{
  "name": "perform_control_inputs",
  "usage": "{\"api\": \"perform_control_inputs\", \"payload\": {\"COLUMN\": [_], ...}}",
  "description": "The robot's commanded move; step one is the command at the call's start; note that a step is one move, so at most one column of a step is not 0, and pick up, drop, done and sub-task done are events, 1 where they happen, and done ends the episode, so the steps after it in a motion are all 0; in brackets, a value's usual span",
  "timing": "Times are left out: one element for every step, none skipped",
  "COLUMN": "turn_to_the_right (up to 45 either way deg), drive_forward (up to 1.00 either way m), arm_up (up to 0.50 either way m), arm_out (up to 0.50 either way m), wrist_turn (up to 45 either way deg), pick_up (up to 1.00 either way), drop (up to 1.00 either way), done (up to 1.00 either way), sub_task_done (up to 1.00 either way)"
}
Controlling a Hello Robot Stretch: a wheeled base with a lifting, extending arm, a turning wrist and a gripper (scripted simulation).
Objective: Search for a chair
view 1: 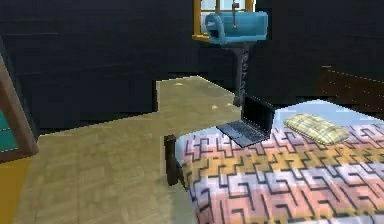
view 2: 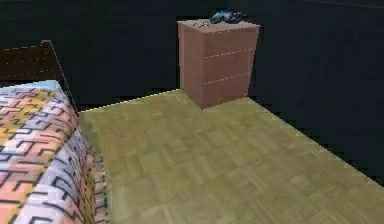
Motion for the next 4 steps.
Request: {"api": "perform_control_inputs", "payload": {"turn_to_the_right": [45.0, 45.0, 18.0, 0.0], "drive_forward": [0.0, 0.0, 0.0, 0.2], "arm_up": [0.0, 0.0, 0.0, 0.0], "arm_out": [0.0, 0.0, 0.0, 0.0], "wrist_turn": [0.0, 0.0, 0.0, 0.0], "pick_up": [0.0, 0.0, 0.0, 0.0], "drop": [0.0, 0.0, 0.0, 0.0], "done": [0.0, 0.0, 0.0, 0.0], "sub_task_done": [0.0, 0.0, 0.0, 0.0]}}
